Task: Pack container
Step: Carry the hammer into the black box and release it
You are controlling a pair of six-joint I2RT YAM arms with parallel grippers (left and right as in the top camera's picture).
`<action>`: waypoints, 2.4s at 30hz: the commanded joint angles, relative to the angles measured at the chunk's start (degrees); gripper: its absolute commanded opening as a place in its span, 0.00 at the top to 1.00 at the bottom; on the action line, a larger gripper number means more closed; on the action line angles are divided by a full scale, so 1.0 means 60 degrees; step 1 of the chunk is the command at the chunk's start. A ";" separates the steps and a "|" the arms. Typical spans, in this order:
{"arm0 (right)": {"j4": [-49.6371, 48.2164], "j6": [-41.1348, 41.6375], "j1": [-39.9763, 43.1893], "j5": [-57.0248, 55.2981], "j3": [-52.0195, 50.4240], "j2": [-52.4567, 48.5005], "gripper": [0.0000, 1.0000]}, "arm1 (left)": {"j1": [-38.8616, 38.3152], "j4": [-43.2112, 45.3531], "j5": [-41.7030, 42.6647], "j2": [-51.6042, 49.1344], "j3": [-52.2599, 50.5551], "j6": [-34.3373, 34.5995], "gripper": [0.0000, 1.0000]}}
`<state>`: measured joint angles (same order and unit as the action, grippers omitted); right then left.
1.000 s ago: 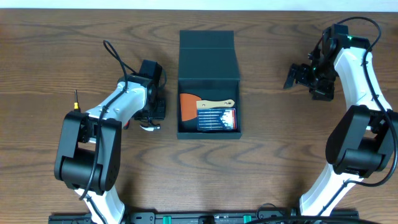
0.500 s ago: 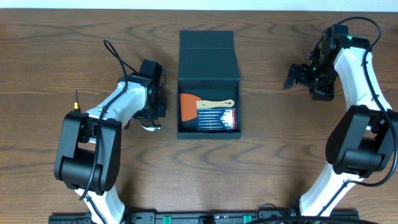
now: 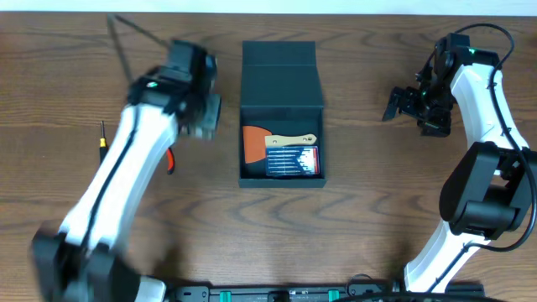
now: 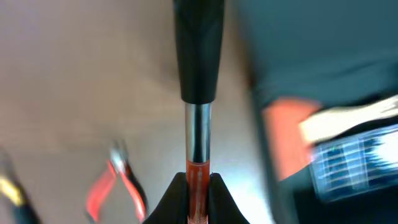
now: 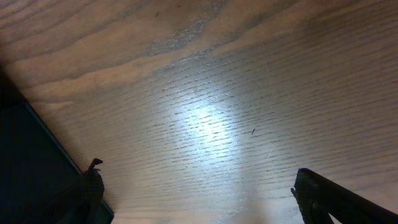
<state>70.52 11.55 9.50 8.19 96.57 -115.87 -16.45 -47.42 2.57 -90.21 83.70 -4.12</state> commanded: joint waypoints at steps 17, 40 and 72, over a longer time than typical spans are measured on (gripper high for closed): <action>0.0401 0.0102 -0.0055 0.0109 0.0000 -0.0004 0.01 | -0.5082 0.0652 -0.2743 -0.1107 0.0321 -0.5537 0.94; 0.0630 0.0062 -0.0055 0.0106 0.0000 -0.0004 0.01 | -0.3486 0.0710 -0.1428 -0.3005 0.0321 -0.4328 0.94; 0.0630 0.0069 -0.0055 0.0109 0.0000 -0.0004 0.01 | -0.3246 0.1151 -0.0492 -0.3024 -0.0685 -0.4517 0.94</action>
<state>74.13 11.55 9.50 8.19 96.57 -115.87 -36.10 -41.28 -0.78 -109.10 79.53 -31.14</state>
